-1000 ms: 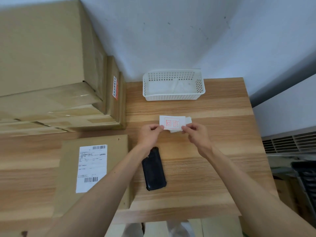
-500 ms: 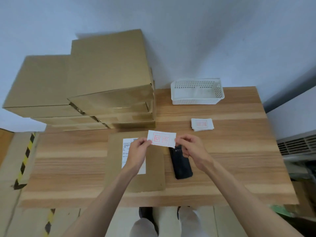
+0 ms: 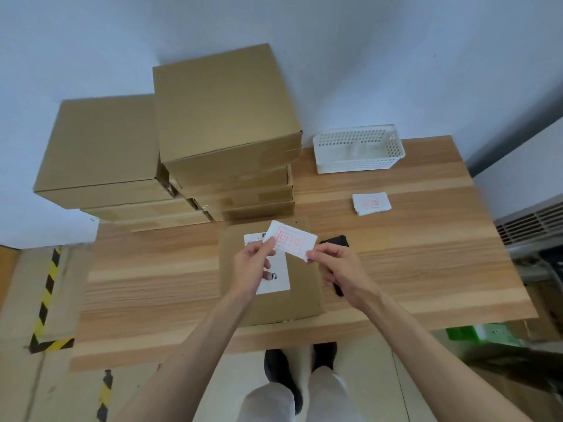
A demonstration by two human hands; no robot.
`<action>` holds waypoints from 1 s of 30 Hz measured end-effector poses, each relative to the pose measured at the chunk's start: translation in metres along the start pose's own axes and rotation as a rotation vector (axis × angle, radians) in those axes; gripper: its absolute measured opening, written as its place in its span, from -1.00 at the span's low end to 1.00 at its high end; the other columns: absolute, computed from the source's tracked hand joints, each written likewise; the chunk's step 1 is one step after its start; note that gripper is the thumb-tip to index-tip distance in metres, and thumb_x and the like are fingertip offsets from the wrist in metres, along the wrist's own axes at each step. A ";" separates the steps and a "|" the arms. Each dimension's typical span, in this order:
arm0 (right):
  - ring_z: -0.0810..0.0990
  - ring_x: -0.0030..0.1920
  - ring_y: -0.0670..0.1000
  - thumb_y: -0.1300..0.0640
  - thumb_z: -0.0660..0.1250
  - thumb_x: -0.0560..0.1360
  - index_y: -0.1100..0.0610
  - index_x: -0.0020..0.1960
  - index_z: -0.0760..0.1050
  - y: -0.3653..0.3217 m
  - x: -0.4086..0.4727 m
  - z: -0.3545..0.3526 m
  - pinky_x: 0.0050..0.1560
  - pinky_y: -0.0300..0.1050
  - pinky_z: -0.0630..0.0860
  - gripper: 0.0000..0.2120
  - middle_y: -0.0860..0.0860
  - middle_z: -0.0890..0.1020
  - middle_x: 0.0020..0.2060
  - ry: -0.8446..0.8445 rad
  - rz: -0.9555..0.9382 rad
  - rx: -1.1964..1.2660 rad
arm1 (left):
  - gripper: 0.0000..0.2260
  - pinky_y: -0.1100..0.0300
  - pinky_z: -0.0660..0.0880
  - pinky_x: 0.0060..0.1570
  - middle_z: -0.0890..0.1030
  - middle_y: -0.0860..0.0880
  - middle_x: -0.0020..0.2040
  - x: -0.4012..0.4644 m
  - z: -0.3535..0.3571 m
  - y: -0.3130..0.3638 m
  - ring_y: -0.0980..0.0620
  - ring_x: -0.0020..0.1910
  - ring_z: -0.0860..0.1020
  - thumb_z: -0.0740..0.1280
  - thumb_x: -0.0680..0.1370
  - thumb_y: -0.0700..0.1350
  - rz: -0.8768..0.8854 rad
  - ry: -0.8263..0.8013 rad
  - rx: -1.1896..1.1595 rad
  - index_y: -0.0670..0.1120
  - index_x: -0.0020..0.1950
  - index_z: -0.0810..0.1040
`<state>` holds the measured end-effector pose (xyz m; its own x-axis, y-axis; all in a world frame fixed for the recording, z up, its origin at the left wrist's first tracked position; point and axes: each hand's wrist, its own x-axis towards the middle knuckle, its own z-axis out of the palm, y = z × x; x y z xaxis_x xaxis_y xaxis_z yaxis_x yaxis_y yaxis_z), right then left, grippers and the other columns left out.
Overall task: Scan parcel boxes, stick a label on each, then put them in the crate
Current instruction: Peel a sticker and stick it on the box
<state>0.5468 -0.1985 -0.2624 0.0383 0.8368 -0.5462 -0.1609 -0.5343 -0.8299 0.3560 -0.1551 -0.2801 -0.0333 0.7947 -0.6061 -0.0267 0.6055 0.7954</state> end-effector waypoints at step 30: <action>0.29 -0.49 -0.02 0.12 0.30 0.63 0.19 0.01 0.68 0.004 0.002 0.006 -0.42 -0.13 0.29 -0.79 0.13 0.70 -0.11 0.076 -0.038 0.041 | -0.84 0.25 0.36 -0.38 0.66 0.10 -0.29 -0.021 0.022 0.004 0.07 -0.38 0.39 0.42 0.60 -0.18 0.057 -0.125 0.085 -0.23 -0.14 0.65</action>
<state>0.5401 -0.1983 -0.2660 0.1200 0.8437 -0.5232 -0.1976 -0.4961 -0.8455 0.3783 -0.1683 -0.2641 0.0927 0.8235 -0.5597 0.0564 0.5569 0.8287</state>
